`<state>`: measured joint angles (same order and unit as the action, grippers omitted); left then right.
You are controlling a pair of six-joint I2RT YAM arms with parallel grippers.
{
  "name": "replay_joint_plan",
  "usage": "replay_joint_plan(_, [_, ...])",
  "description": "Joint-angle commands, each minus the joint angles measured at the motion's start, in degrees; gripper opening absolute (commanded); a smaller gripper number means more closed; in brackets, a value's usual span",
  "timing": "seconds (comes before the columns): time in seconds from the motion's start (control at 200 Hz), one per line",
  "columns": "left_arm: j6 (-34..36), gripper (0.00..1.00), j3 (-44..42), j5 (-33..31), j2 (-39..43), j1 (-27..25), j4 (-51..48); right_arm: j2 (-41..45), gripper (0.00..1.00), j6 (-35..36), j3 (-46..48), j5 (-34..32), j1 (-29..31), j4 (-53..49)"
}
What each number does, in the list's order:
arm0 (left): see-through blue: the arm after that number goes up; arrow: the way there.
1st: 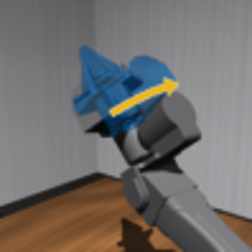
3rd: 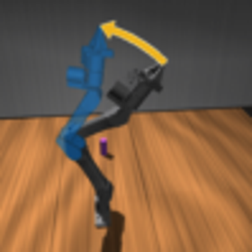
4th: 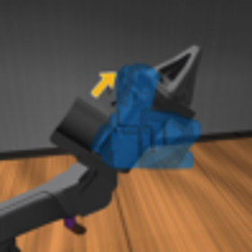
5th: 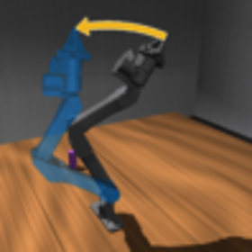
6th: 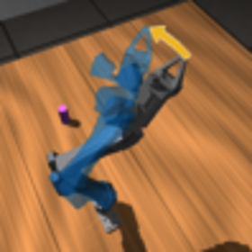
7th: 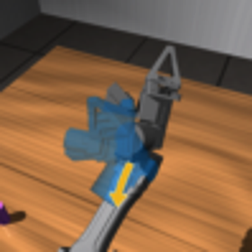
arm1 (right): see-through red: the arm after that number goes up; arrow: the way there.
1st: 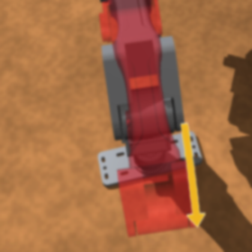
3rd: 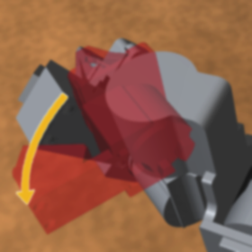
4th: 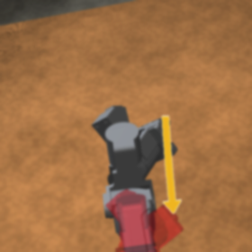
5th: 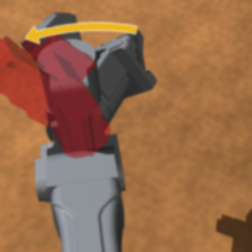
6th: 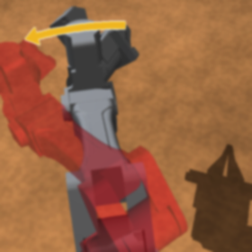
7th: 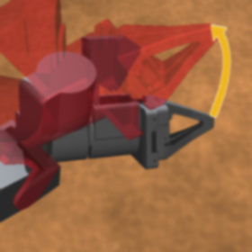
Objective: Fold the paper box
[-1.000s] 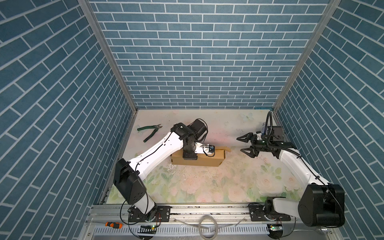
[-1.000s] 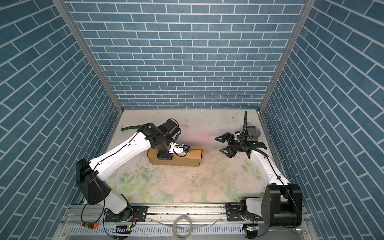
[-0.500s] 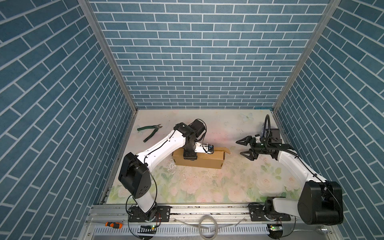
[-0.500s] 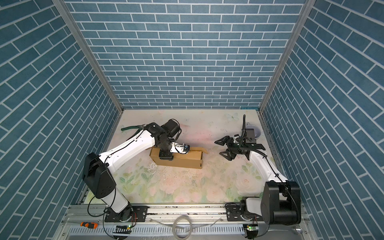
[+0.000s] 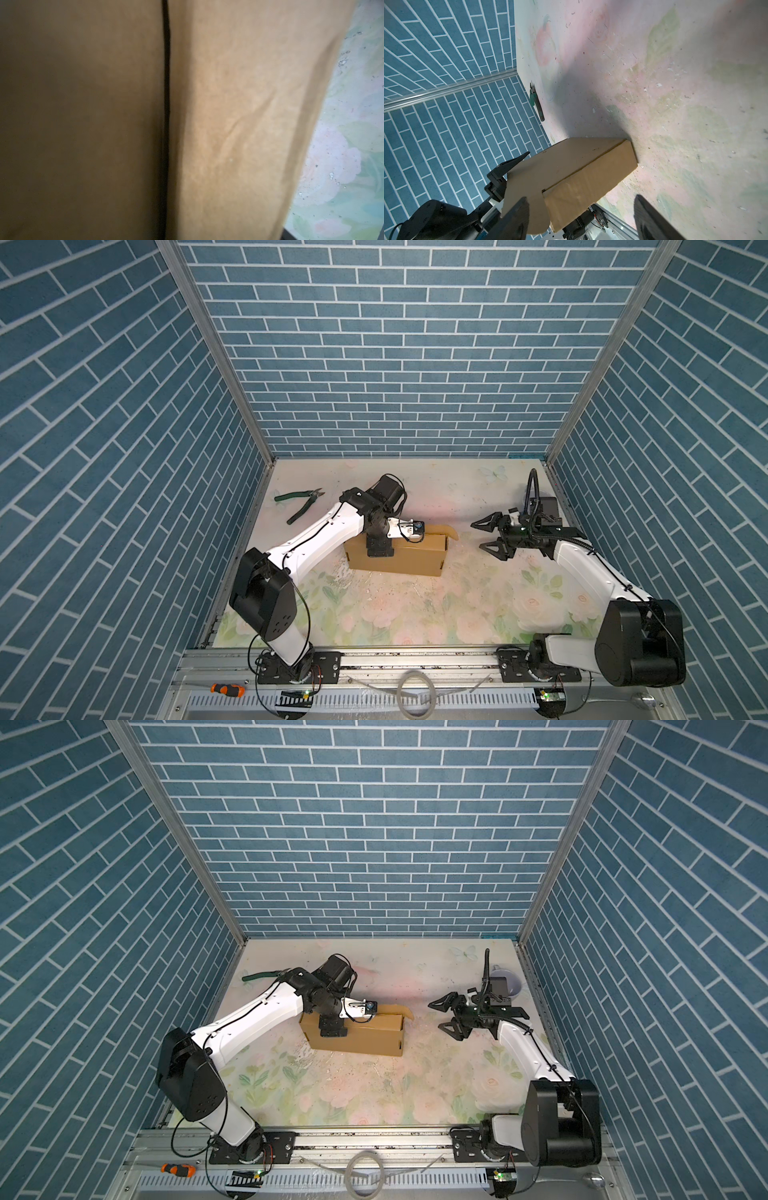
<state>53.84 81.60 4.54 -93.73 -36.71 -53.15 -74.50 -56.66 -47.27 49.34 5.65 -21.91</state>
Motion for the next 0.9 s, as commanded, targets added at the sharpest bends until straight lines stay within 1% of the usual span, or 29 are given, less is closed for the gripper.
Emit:
replay_joint_plan(0.0, [0.48, 0.96, -0.48, 0.2, 1.95, 0.23, 1.64, -0.56, 0.79, 1.73, -1.34, -0.98, 0.55, -0.45])
replay_joint_plan(0.17, [0.08, 1.0, -0.49, 1.72, 2.76, 0.23, 1.32, -0.71, 0.79, 1.91, -1.41, -1.35, 0.87, -0.33])
replay_joint_plan(0.3, [-0.74, 1.0, -0.76, 3.49, 3.93, 0.11, 0.7, -0.82, 0.79, 2.17, -1.86, -1.46, 1.17, -0.49])
replay_joint_plan(0.62, [-1.02, 1.0, -3.52, 2.85, 6.51, 0.15, 0.45, -0.91, 0.78, 2.26, -2.39, -2.21, 2.0, -0.55])
replay_joint_plan(0.895, [-1.14, 1.0, -3.68, 2.85, 8.34, 0.06, 0.88, -0.93, 0.77, 2.59, -2.92, -2.92, 3.04, -0.59])
